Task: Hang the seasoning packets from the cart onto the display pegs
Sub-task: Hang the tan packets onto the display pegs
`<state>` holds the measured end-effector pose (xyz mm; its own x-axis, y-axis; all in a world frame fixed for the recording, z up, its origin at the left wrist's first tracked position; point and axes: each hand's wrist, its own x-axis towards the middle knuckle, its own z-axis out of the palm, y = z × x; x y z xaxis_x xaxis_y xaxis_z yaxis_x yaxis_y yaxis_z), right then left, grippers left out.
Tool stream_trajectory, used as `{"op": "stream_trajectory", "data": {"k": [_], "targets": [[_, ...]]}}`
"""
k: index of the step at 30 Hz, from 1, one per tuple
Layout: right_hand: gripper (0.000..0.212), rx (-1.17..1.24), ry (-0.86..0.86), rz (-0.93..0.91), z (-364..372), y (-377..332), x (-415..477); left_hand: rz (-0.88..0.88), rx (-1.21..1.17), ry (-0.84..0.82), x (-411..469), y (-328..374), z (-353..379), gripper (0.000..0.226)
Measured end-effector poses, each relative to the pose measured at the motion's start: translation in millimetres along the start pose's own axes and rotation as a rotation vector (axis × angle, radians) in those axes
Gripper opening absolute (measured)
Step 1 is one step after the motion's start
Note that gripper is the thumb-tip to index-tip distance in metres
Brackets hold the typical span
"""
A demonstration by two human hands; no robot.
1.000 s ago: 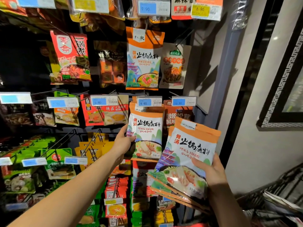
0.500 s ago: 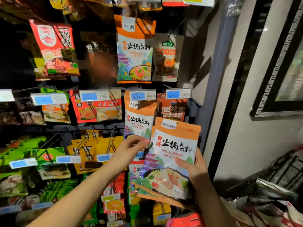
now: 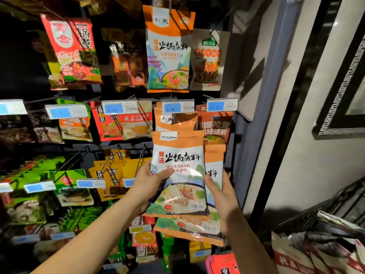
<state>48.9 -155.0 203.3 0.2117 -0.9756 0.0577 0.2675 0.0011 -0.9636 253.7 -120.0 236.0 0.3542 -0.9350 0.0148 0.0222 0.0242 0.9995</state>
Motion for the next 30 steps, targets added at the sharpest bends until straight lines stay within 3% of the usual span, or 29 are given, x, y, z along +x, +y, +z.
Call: {"op": "stream_trajectory", "data": {"k": [4,12,30], "targets": [[0.044,-0.008,0.069,-0.038,-11.6,3.1,9.1,-0.022,-0.031,-0.018,6.3,2.9,-2.3,0.037],[0.046,-0.067,0.146,-0.199,-47.7,-8.2,14.6,0.141,0.125,-0.023,33.4,27.7,-18.4,0.056],[0.039,0.004,0.182,-0.147,-71.5,-20.6,14.5,0.131,0.142,-0.036,66.9,39.8,-10.9,0.057]]}}
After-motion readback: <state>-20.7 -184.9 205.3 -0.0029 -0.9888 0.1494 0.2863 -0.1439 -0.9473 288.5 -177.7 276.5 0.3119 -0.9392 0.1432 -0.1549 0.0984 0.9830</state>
